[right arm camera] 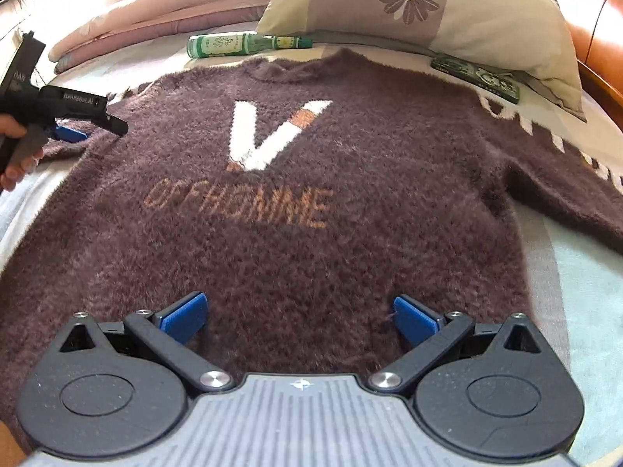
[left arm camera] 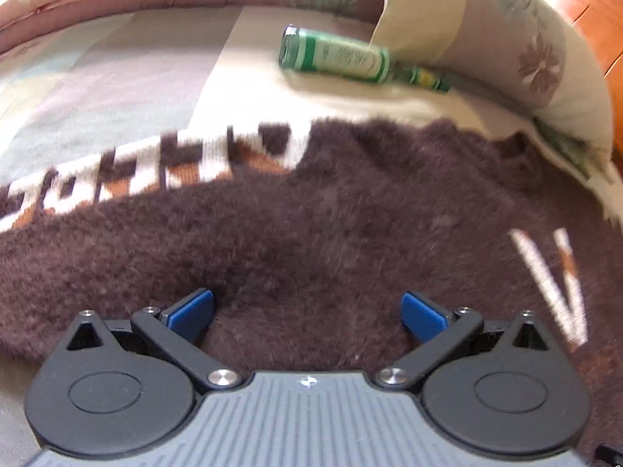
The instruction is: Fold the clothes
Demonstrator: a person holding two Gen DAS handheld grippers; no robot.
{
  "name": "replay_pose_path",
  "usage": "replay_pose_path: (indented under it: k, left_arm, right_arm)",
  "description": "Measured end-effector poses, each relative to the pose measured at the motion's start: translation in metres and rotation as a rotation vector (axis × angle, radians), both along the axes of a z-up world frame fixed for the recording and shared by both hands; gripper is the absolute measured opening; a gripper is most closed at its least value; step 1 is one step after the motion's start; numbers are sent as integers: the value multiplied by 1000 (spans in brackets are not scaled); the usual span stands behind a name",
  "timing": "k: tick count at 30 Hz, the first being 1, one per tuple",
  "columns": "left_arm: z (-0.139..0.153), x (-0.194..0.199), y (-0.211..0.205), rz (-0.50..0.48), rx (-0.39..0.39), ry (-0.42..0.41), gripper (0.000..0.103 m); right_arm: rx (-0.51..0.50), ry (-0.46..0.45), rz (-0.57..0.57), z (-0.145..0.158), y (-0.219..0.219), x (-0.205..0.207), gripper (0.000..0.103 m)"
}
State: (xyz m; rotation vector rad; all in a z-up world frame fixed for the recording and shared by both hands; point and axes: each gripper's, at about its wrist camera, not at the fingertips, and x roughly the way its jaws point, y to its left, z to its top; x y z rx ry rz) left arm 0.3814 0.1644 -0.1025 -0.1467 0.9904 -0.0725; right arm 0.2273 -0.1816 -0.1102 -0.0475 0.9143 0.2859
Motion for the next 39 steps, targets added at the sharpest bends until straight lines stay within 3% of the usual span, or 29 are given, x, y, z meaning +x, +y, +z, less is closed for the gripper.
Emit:
replay_pose_path:
  k: [2, 4, 8, 10, 13, 17, 20, 29, 32, 37, 39]
  left_arm:
    - [12, 7, 0, 23, -15, 17, 102]
    - [27, 18, -9, -4, -53, -29, 102]
    - [40, 54, -45, -59, -180, -43, 102]
    - [34, 80, -65, -76, -224, -7, 102]
    - [20, 110, -88, -84, -202, 16, 102]
    - [-7, 138, -89, -5, -217, 62, 102]
    - [-12, 145, -83, 19, -224, 8, 102]
    - [5, 134, -64, 42, -275, -57, 102]
    - [22, 121, -48, 14, -235, -67, 102]
    - [41, 89, -2, -7, -159, -43, 102]
    - [32, 82, 15, -57, -184, 28, 102]
  right_arm:
    - [6, 1, 9, 0, 3, 4, 103]
    - [-2, 3, 14, -1, 8, 8, 103]
    - [-14, -9, 21, 0, 17, 17, 103]
    - [-10, -10, 16, -1, 19, 22, 103]
    - [5, -5, 2, -2, 19, 29, 103]
    - [21, 0, 10, -2, 17, 33, 103]
    - [26, 1, 31, -2, 14, 32, 103]
    - [10, -30, 47, -4, 16, 28, 103]
    - [40, -41, 43, -3, 12, 27, 103]
    - [32, -53, 22, 9, 15, 16, 103]
    - [18, -58, 3, 14, 18, 3, 103]
